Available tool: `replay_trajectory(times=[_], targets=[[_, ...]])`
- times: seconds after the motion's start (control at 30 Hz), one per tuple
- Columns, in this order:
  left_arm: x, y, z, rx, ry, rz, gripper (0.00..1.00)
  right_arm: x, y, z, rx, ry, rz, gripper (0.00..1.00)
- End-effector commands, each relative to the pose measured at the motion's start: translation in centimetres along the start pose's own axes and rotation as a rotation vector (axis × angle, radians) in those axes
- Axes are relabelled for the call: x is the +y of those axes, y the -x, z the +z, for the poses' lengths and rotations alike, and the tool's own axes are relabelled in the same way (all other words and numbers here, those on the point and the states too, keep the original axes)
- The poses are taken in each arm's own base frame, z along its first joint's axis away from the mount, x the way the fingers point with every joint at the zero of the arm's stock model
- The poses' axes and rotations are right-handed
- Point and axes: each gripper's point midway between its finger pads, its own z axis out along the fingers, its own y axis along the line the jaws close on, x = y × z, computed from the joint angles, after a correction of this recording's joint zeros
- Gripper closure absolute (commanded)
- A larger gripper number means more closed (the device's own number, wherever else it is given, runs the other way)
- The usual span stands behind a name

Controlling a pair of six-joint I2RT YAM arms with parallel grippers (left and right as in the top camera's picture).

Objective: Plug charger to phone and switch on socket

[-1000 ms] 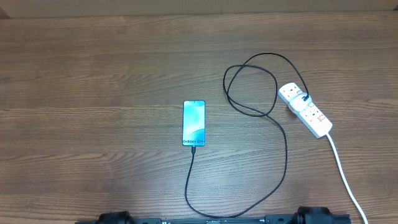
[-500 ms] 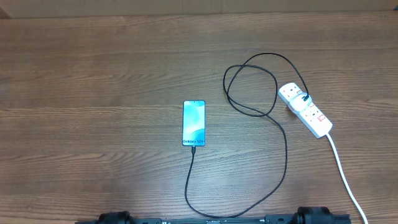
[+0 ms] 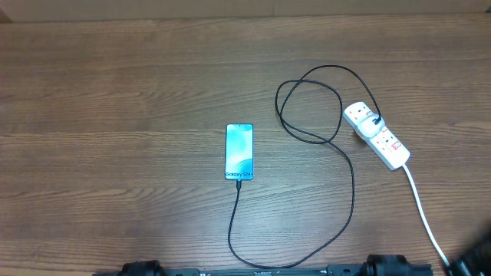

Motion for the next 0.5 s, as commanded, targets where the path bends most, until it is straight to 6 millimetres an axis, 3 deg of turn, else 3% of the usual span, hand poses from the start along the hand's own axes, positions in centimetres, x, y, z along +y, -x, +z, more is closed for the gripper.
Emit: replay_trajectory(times=[0.0, 0.03, 0.2, 0.33, 0.47], targets=[[0.3, -0.1, -0.2, -0.018, 0.013, -0.026, 0.0, -4.1, -7.1, 1.4, 0.137, -0.093, -0.014, 0.0], [0.3, -0.1, -0.2, -0.018, 0.013, -0.026, 0.0, -6.0, -10.6, 1.8, 0.199, -0.127, -0.022, 0.0], [0.3, -0.1, -0.2, -0.018, 0.013, -0.026, 0.0, -10.4, -18.4, 1.6, 0.304, -0.186, -0.036, 0.0], [0.3, -0.1, -0.2, -0.018, 0.013, -0.026, 0.0, -12.8, -22.6, 0.7, 0.365, -0.221, -0.044, 0.0], [0.3, -0.1, -0.2, -0.018, 0.013, -0.026, 0.01, -15.0, -25.3, -0.3, 0.4, -0.272, -0.057, 0.0]])
